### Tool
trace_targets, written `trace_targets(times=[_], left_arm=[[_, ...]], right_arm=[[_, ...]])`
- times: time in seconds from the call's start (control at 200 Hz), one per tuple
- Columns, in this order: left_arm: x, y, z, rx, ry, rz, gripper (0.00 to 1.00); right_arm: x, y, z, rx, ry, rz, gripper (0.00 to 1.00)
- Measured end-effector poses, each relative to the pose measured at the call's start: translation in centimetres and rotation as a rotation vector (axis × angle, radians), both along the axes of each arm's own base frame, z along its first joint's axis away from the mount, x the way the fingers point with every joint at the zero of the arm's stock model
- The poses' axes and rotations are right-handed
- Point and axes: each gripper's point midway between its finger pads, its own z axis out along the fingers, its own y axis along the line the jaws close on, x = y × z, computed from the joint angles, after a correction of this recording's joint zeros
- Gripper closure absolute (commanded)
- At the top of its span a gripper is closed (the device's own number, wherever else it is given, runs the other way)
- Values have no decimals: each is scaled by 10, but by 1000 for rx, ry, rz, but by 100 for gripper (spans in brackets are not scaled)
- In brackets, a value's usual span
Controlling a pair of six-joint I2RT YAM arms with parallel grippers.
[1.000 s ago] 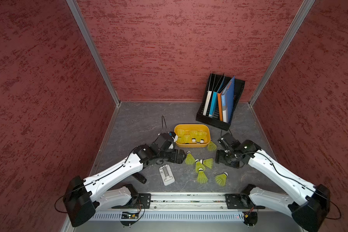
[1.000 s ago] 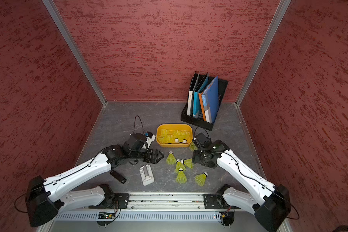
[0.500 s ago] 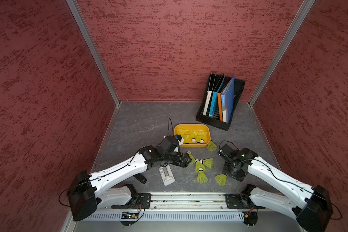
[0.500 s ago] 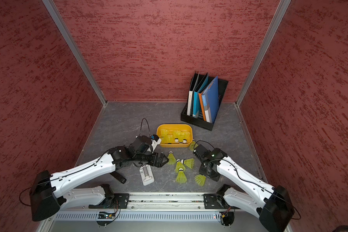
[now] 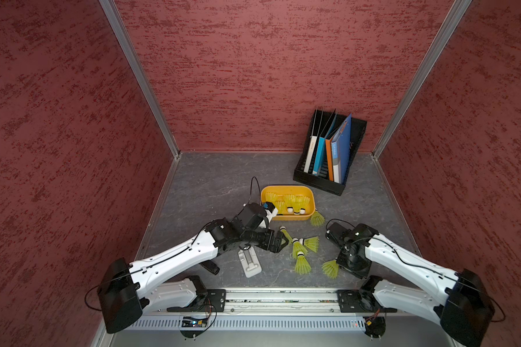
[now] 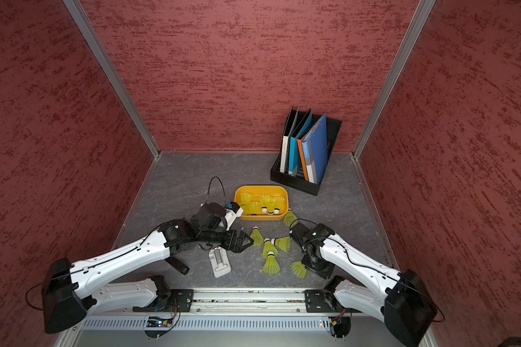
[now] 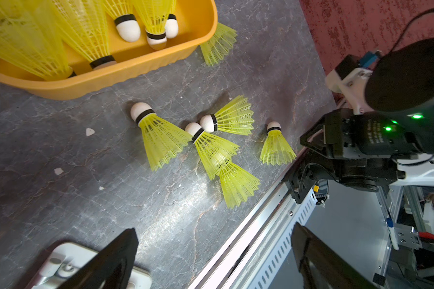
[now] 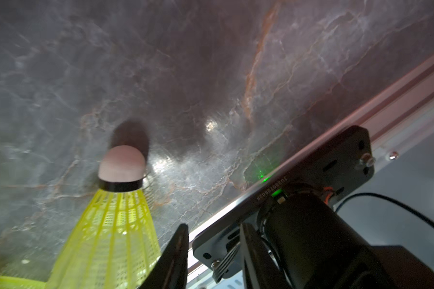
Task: Put the shuttlecocks into the storage box
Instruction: Move the shuttlecock to the center of the board.
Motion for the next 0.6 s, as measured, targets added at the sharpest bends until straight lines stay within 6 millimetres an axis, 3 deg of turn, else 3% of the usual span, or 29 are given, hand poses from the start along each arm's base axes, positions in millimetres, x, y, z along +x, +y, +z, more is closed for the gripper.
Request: trace_targets(times=[0.13, 0.346, 0.601], left_arm=[[-13, -11, -4, -21, 1, -64, 0], [-19, -16, -28, -3, 42, -81, 0], [-17, -19, -26, -14, 36, -79, 0]], right_arm=[[0, 8, -6, 22, 27, -5, 59], [6, 29, -19, 106, 38, -9, 59], [19, 51, -24, 211, -17, -49, 58]])
